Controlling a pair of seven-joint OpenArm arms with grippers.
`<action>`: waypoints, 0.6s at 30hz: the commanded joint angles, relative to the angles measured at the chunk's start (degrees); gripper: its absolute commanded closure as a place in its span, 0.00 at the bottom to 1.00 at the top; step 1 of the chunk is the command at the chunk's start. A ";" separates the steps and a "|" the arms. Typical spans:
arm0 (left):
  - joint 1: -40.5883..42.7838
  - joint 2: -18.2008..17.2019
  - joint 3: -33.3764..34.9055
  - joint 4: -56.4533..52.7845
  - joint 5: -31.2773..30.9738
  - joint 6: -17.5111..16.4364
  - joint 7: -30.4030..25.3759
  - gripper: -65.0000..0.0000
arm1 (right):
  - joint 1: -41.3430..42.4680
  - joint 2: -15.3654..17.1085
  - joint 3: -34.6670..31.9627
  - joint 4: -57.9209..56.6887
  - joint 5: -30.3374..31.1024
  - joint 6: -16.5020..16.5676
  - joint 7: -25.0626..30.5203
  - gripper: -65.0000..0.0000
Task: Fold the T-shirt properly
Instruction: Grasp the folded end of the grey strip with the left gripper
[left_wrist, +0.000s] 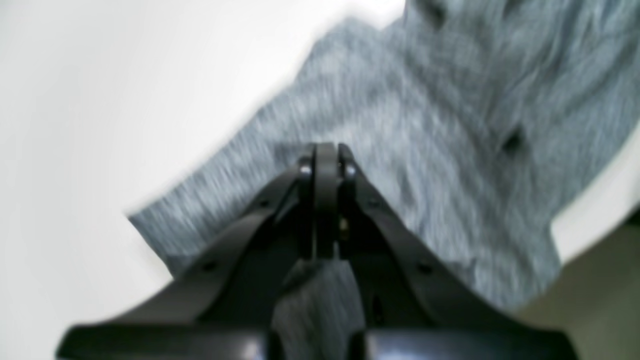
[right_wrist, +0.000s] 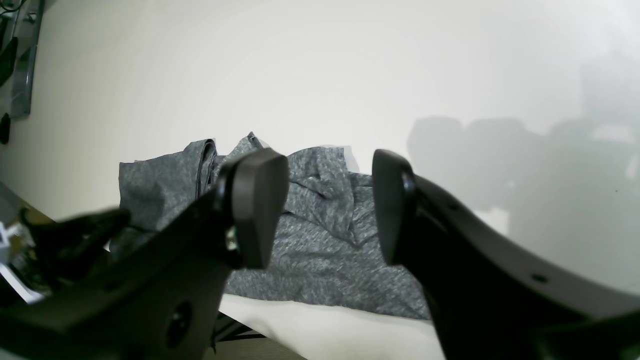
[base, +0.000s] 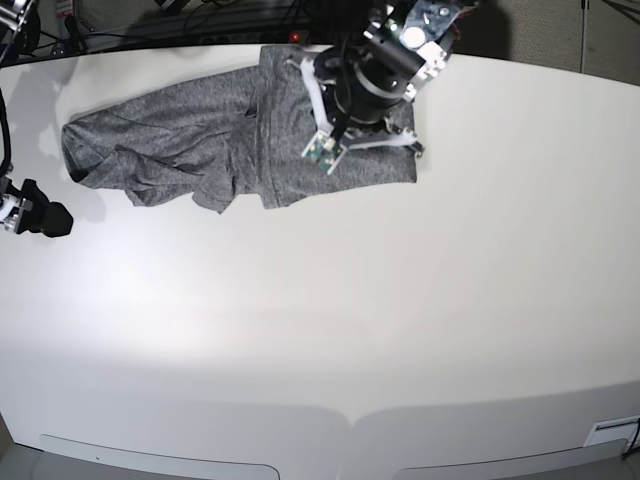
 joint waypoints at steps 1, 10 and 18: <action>-0.22 -0.74 -0.52 1.03 0.33 0.52 -0.74 1.00 | 0.76 1.70 0.44 0.90 1.55 0.28 0.83 0.52; -0.28 -8.37 -0.70 -5.09 -3.52 0.57 -0.50 1.00 | 0.74 1.70 0.44 0.90 1.53 0.28 0.76 0.52; -1.38 -8.87 -3.41 -18.69 3.39 2.19 -3.15 1.00 | 0.74 -0.04 0.44 0.90 1.49 0.28 -1.18 0.52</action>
